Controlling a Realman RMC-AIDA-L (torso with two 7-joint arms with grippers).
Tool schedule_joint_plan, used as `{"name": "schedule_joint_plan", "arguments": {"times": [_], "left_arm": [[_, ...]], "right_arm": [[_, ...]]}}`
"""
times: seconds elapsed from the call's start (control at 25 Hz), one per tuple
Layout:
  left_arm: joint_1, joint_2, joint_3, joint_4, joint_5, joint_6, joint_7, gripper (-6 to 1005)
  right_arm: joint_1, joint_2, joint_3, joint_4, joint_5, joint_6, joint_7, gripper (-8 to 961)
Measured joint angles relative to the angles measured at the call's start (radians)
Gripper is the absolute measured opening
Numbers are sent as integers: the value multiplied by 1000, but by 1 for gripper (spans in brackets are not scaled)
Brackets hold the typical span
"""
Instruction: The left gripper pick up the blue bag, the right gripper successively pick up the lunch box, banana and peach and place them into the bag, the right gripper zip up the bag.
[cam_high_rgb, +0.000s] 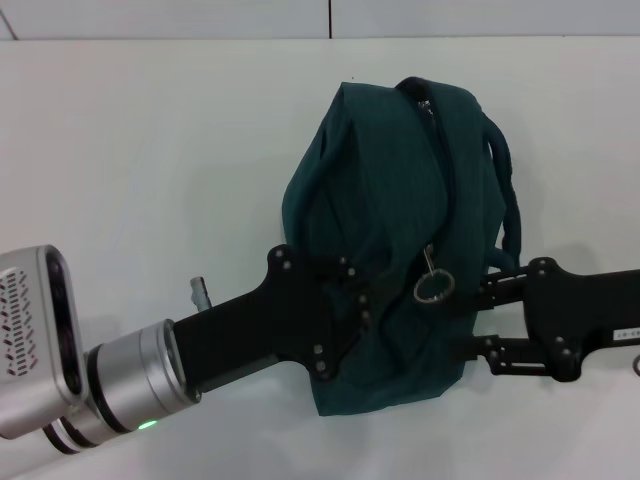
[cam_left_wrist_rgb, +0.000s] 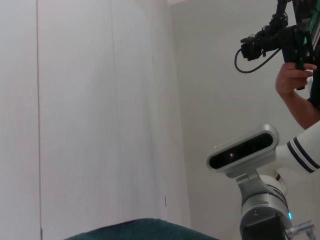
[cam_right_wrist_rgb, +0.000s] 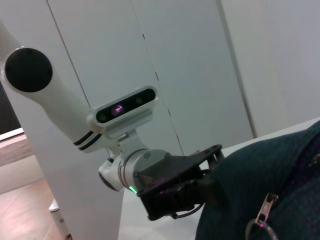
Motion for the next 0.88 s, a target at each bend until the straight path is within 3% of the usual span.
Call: {"name": "schedule_joint_plan", "arguments": {"times": [0.24,0.88], "left_arm": [[0,0,0,-1,0,-1,5,55],[-7,0,-2,2,0,-2,8,55]], "right_arm": [[10,20,1,-3,4,28,-5,457],[11,23,80,-7,44,38,-19,455]]}}
